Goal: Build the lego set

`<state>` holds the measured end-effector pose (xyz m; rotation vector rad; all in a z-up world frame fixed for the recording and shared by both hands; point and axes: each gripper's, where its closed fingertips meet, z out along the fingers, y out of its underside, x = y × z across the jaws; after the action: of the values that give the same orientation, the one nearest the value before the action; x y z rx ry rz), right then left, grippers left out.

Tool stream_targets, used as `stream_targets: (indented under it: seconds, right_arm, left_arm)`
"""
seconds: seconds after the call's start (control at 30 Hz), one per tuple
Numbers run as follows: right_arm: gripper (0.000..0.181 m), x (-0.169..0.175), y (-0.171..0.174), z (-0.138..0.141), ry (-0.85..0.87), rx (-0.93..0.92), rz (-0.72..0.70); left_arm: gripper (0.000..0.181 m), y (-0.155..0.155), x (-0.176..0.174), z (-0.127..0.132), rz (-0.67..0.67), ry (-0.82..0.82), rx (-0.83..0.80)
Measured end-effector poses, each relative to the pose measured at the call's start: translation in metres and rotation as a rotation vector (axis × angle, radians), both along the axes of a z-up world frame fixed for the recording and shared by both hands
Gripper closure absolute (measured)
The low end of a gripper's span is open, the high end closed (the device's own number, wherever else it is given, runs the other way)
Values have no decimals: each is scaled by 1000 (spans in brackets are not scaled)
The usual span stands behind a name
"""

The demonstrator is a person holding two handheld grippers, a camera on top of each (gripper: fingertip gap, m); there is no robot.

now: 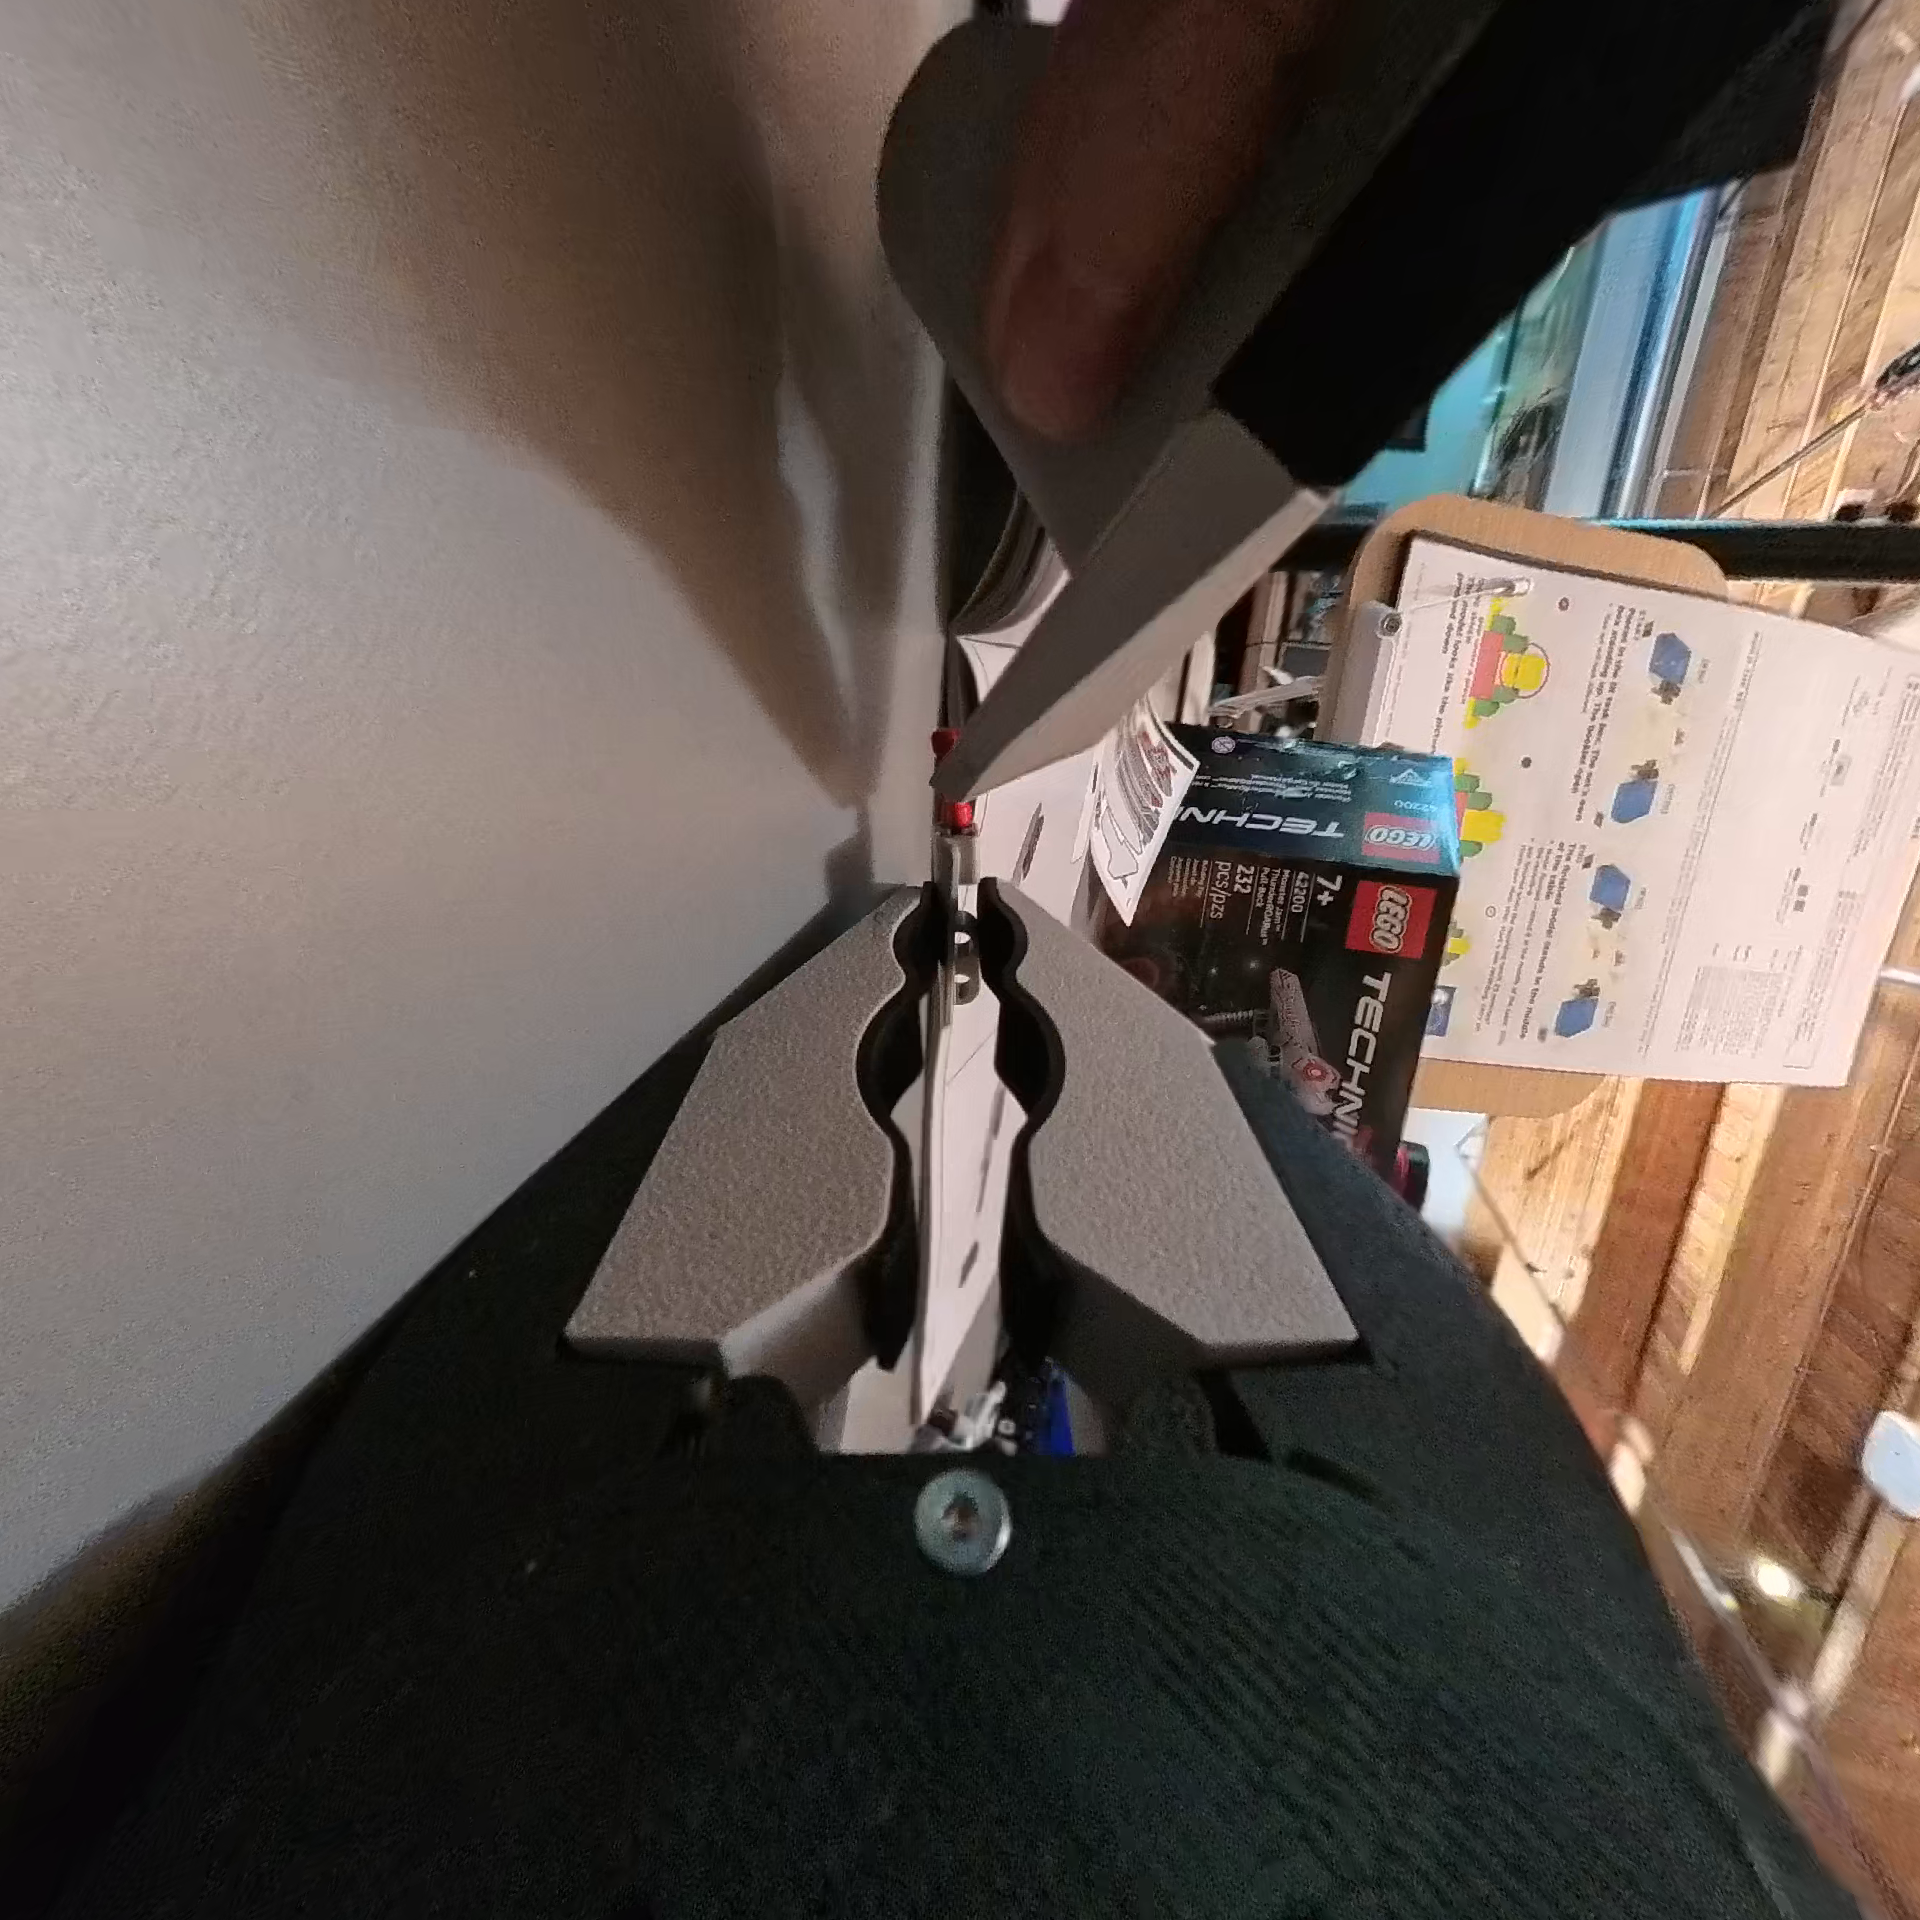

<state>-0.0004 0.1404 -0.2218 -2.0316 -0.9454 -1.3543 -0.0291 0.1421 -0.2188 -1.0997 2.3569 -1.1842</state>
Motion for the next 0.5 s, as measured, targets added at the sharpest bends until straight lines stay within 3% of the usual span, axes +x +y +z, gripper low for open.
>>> stream_targets:
  seconds: [0.3,0.5]
  right_arm:
    - [175,4,-4,1,5,7,-29]
    - [176,4,-6,6,-80,5,-6]
  left_arm:
    - [180,-1,2,0,22,-34,137]
    - [180,-3,-2,4,35,84,-21]
